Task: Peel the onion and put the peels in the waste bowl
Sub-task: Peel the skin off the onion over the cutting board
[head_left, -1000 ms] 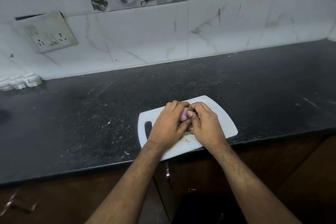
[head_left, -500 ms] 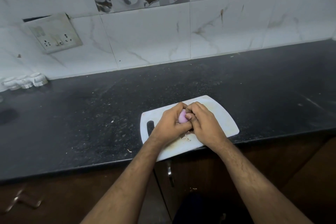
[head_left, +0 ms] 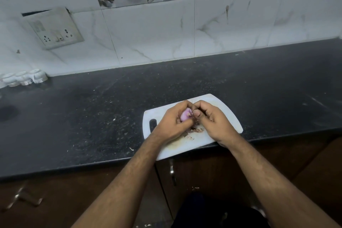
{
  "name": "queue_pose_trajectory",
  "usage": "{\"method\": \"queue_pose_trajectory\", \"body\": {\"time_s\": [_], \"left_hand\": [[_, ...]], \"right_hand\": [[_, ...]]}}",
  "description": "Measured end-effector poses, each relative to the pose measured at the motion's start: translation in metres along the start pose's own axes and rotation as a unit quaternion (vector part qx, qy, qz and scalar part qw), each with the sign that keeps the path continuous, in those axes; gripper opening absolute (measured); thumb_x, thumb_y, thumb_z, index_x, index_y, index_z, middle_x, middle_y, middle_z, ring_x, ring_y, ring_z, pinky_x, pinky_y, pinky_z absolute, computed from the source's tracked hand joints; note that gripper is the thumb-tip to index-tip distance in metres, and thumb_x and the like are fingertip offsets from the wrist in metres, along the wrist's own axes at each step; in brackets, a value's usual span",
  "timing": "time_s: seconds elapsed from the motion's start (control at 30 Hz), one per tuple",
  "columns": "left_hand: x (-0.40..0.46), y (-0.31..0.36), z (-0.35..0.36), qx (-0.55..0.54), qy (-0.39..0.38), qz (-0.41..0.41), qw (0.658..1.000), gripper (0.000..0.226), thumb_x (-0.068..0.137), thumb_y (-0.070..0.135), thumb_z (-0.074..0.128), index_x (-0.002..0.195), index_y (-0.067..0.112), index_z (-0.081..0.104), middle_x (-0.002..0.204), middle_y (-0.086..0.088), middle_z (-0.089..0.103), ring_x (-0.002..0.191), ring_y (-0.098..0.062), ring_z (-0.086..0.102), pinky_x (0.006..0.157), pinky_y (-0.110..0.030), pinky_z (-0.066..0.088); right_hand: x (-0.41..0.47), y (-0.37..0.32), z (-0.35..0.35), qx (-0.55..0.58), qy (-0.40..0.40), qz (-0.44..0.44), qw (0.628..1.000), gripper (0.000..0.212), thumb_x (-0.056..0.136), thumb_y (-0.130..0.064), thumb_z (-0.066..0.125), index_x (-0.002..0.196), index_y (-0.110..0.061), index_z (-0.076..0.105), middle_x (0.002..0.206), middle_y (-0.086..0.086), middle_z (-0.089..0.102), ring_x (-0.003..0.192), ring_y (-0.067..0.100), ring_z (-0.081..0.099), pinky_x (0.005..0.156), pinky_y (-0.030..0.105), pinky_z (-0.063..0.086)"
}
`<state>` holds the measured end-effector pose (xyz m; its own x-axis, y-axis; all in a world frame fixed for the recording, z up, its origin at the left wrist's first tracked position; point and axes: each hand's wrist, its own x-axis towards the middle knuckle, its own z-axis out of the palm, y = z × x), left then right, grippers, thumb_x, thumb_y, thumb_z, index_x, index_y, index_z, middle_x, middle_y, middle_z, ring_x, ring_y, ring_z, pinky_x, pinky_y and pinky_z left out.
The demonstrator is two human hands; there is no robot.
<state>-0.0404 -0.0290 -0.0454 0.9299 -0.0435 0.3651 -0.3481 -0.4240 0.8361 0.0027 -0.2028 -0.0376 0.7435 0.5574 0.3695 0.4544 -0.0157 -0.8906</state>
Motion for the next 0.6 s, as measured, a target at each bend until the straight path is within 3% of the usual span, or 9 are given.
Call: {"method": "queue_pose_trajectory", "body": {"time_s": [0.17,0.3,0.4,0.5,0.6], "left_hand": [[0.000,-0.003,0.001,-0.015,0.047,-0.032,0.998,0.020,0.092,0.012,0.073,0.108,0.016,0.061,0.090,0.004,0.067,0.076,-0.011,0.067,0.068,-0.034,0.060],[0.001,-0.005,0.000,-0.018,0.078,-0.056,0.995,0.028,0.089,0.019,0.073,0.112,0.021,0.057,0.095,0.005,0.067,0.079,-0.011,0.067,0.075,-0.049,0.062],[0.001,-0.006,0.001,-0.015,0.090,-0.063,0.994,0.031,0.088,0.019,0.073,0.113,0.020,0.055,0.095,0.007,0.064,0.078,-0.008,0.065,0.076,-0.048,0.062],[0.001,-0.005,0.001,-0.003,0.083,-0.071,0.994,0.029,0.090,0.018,0.073,0.112,0.018,0.054,0.093,0.004,0.067,0.076,-0.010,0.067,0.074,-0.046,0.063],[0.001,-0.003,0.003,0.027,0.059,-0.069,0.996,0.027,0.088,0.023,0.069,0.111,0.020,0.053,0.092,-0.002,0.069,0.073,-0.007,0.064,0.065,-0.031,0.058]], "right_hand": [[0.006,0.017,-0.003,-0.024,0.131,0.042,0.990,0.006,0.103,-0.021,0.062,0.100,-0.024,0.066,0.093,-0.008,0.071,0.090,0.010,0.066,0.084,0.035,0.057],[0.008,0.016,0.005,-0.128,0.119,0.051,0.983,0.022,0.100,-0.008,0.062,0.113,-0.023,0.072,0.109,-0.013,0.071,0.099,-0.004,0.065,0.087,0.013,0.052],[0.007,0.012,0.009,-0.159,0.110,0.049,0.980,0.027,0.102,-0.010,0.059,0.121,-0.025,0.071,0.117,-0.016,0.068,0.103,-0.012,0.061,0.085,0.002,0.045],[0.004,0.008,0.008,-0.135,0.132,0.023,0.982,0.019,0.103,-0.019,0.061,0.117,-0.024,0.072,0.113,-0.016,0.069,0.104,-0.005,0.063,0.087,0.010,0.050],[0.000,0.002,0.008,-0.101,0.119,-0.001,0.988,0.012,0.098,-0.025,0.069,0.109,-0.024,0.074,0.105,-0.014,0.070,0.097,0.006,0.067,0.083,0.017,0.054]]}}
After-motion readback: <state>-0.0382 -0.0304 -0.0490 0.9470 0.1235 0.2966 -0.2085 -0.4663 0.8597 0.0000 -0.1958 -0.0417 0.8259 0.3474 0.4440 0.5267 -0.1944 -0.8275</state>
